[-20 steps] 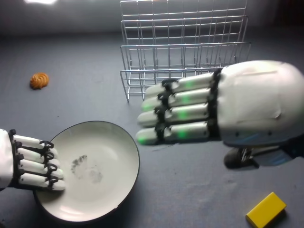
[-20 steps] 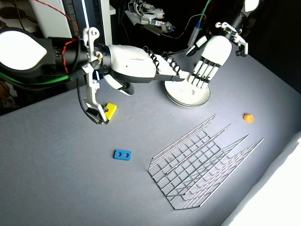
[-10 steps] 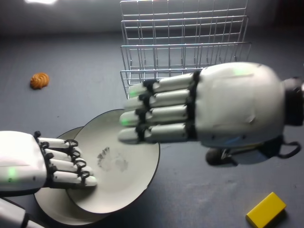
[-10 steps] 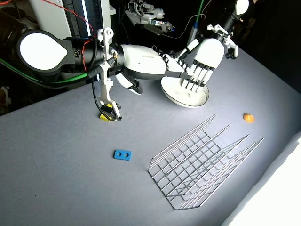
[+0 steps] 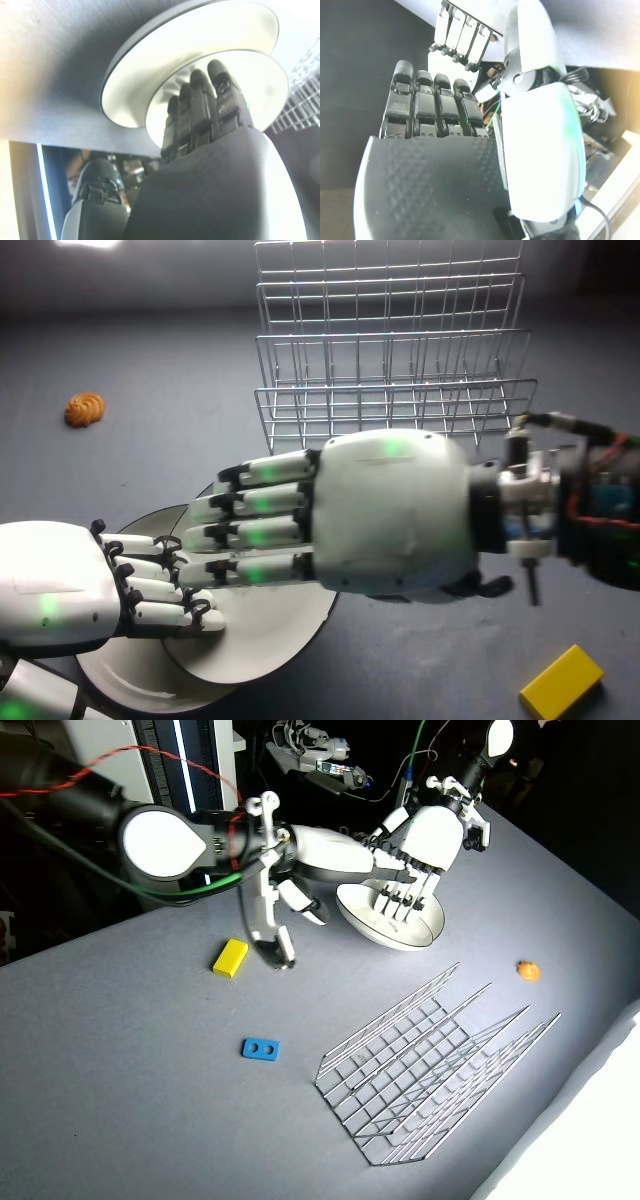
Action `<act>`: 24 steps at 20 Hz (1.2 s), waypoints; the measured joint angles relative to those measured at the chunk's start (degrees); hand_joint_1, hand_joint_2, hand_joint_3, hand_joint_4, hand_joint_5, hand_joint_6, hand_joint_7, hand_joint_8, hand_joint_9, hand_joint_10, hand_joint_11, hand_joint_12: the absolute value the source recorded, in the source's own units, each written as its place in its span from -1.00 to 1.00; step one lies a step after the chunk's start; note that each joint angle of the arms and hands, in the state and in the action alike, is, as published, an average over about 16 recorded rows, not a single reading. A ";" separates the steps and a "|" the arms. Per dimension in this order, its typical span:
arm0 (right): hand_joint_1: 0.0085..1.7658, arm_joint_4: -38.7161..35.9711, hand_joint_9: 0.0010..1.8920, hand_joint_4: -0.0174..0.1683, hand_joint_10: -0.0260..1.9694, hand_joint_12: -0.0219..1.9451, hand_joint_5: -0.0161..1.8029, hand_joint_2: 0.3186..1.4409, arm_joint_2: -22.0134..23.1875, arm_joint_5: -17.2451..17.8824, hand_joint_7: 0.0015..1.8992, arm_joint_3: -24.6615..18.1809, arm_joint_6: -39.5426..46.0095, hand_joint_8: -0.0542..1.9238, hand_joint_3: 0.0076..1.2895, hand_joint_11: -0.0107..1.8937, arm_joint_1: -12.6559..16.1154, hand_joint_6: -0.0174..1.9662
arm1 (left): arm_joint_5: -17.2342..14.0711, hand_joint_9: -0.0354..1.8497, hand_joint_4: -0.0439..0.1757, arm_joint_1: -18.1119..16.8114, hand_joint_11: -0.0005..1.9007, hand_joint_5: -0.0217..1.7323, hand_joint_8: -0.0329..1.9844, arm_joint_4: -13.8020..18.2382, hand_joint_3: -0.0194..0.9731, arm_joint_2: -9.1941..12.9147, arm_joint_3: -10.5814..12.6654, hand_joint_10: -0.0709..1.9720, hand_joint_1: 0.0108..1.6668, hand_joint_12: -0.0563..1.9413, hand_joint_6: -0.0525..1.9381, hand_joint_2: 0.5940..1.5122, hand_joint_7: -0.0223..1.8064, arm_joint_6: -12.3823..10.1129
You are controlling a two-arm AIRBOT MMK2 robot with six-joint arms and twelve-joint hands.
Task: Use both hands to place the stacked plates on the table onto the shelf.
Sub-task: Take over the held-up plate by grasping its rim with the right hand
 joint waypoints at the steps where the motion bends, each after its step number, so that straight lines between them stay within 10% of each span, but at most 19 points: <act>1: 0.42 1.01 -0.98 -0.77 -0.97 -0.63 -0.96 0.18 -1.15 -0.69 -0.99 0.66 -1.32 -0.94 -0.99 -0.97 -0.07 -0.96 | 0.08 -0.74 -0.65 -0.10 -0.98 -0.74 -0.98 -0.24 -0.93 -0.04 -0.09 -0.92 -0.99 -0.49 -0.97 0.26 -0.76 0.00; 13: 0.30 6.91 -0.70 -0.82 -0.71 0.13 -0.63 0.27 -10.72 -4.50 -0.66 7.87 -7.52 -0.83 -0.99 -0.84 -0.62 -0.85 | 0.35 -0.74 -0.67 -0.72 -0.98 -0.74 -0.98 -3.77 -0.93 -0.33 -0.72 -0.92 -0.99 -0.52 -0.97 0.26 -0.75 0.18; 24: 0.20 7.46 -0.21 -0.80 -0.14 0.59 -0.25 0.27 -11.19 -2.38 -0.20 7.74 -7.79 -0.10 -0.99 -0.46 -0.02 -0.15 | -0.59 -0.74 -0.63 -4.15 -0.98 -0.74 -0.97 -4.08 -0.92 0.78 2.61 -0.92 -0.99 -0.52 -0.95 0.26 -0.73 0.38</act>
